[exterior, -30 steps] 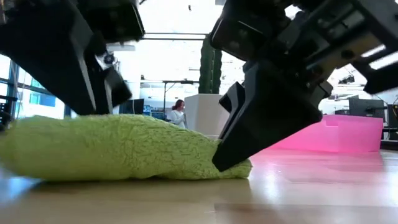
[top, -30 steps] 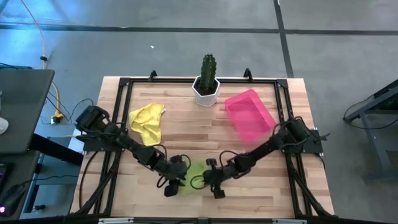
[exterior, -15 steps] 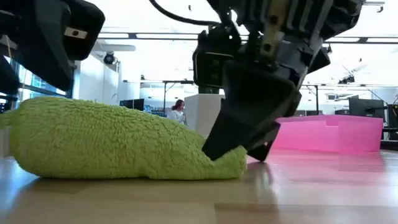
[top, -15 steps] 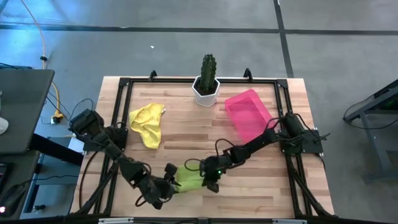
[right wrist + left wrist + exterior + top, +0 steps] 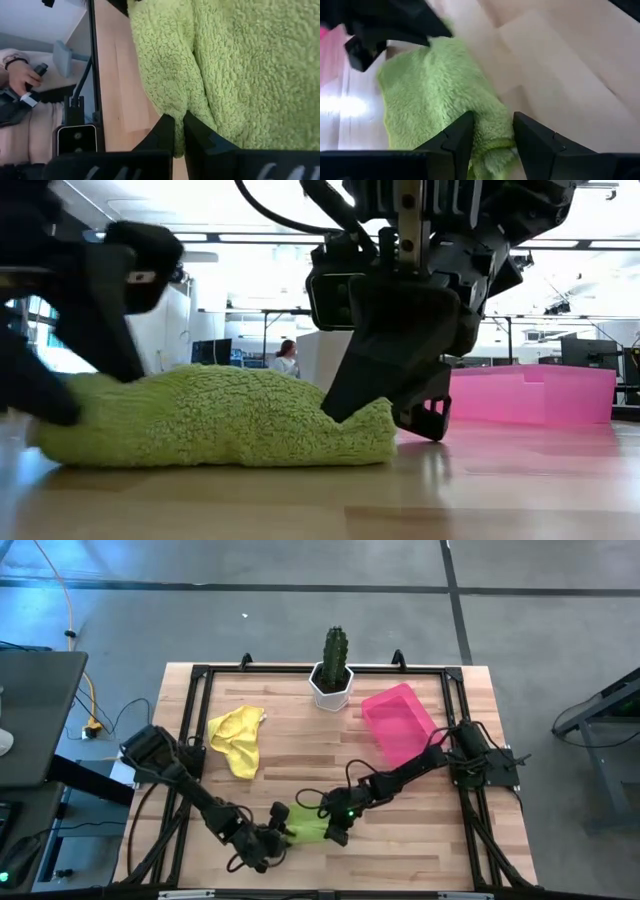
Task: Roll microfiber towels into tight, uniform cylinder then place into a basket
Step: Roll the green towel
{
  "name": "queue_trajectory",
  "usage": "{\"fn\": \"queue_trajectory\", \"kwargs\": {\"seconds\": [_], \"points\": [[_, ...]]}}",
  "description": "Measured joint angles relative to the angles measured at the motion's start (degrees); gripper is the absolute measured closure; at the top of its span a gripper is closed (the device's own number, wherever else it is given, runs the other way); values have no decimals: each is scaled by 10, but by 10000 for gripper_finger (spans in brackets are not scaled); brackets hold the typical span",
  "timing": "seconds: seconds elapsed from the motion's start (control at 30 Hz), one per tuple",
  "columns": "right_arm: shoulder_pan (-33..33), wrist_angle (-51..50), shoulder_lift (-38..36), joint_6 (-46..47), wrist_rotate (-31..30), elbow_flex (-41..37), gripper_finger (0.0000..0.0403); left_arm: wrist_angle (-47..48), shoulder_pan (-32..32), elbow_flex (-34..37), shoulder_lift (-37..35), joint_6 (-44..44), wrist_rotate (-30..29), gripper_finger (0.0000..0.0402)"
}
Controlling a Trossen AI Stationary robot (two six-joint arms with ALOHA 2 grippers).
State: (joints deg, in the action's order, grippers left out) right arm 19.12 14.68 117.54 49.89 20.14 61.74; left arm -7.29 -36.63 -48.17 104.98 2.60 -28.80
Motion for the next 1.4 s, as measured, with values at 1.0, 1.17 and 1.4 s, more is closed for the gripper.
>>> {"fn": "queue_trajectory", "kwargs": {"seconds": [1.0,1.17,1.4], "points": [[17,-37,-86,-303,30,-1,284,9,108,-3,17,406,248,271],[63,-33,-102,-415,-39,-1,284,1,108,-2,17,468,252,271],[132,-31,-97,-525,-187,-1,284,-21,107,0,20,490,258,271]]}}
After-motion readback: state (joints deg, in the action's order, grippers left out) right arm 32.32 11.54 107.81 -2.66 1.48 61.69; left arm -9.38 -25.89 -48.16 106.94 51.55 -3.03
